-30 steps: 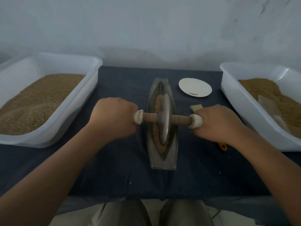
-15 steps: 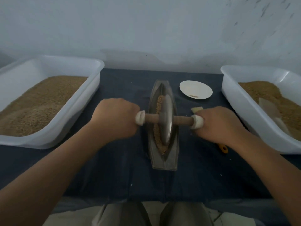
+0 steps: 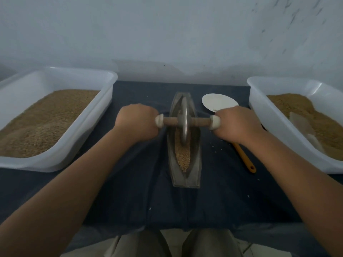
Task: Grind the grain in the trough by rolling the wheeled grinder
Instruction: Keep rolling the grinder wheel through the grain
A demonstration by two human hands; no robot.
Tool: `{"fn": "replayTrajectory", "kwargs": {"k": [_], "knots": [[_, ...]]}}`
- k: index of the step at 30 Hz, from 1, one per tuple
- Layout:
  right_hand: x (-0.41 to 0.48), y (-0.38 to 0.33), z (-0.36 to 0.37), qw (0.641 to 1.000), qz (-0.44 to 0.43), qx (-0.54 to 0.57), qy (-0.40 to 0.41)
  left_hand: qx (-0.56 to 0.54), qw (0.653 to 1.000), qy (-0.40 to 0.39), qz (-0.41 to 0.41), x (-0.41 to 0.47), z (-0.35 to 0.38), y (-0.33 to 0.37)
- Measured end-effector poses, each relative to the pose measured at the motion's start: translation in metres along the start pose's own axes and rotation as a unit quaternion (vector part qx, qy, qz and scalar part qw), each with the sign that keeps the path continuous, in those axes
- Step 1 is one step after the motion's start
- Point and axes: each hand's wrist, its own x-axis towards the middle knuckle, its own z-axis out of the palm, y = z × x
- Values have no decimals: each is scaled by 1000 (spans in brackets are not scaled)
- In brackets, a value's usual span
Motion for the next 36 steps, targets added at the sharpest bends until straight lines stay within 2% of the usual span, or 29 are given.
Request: {"fn": "replayTrajectory", "kwargs": {"k": [5, 7, 11, 15, 19, 23, 25, 26, 29, 33, 36], "knots": [[-53, 4, -3, 999, -49, -9, 22, 9, 996, 78, 43, -71, 0, -8], [-44, 2, -1, 999, -37, -2, 12, 8, 998, 54, 34, -61, 0, -6], [3, 2, 12, 998, 9, -18, 51, 11, 1000, 16, -19, 5, 1, 0], [29, 3, 13, 998, 27, -5, 49, 1, 999, 18, -36, 33, -2, 4], [-3, 6, 8, 999, 19, -2, -33, 29, 999, 14, 18, -6, -6, 2], [-57, 8, 3, 999, -24, 40, -28, 71, 987, 112, 90, -59, -6, -6], [-61, 5, 3, 999, -29, 19, 2, 52, 991, 96, 74, -55, 0, -9], [-54, 2, 3, 1000, -24, -5, 18, 36, 996, 64, 50, -47, 4, -8], [-11, -7, -1, 998, 14, -30, 56, 13, 1000, 14, -13, -3, 7, -3], [31, -12, -9, 999, 50, -17, 8, 10, 1000, 5, -23, 39, -1, 1], [13, -5, -2, 998, 50, -5, -33, 27, 1000, 6, 0, 21, -9, 4]]}}
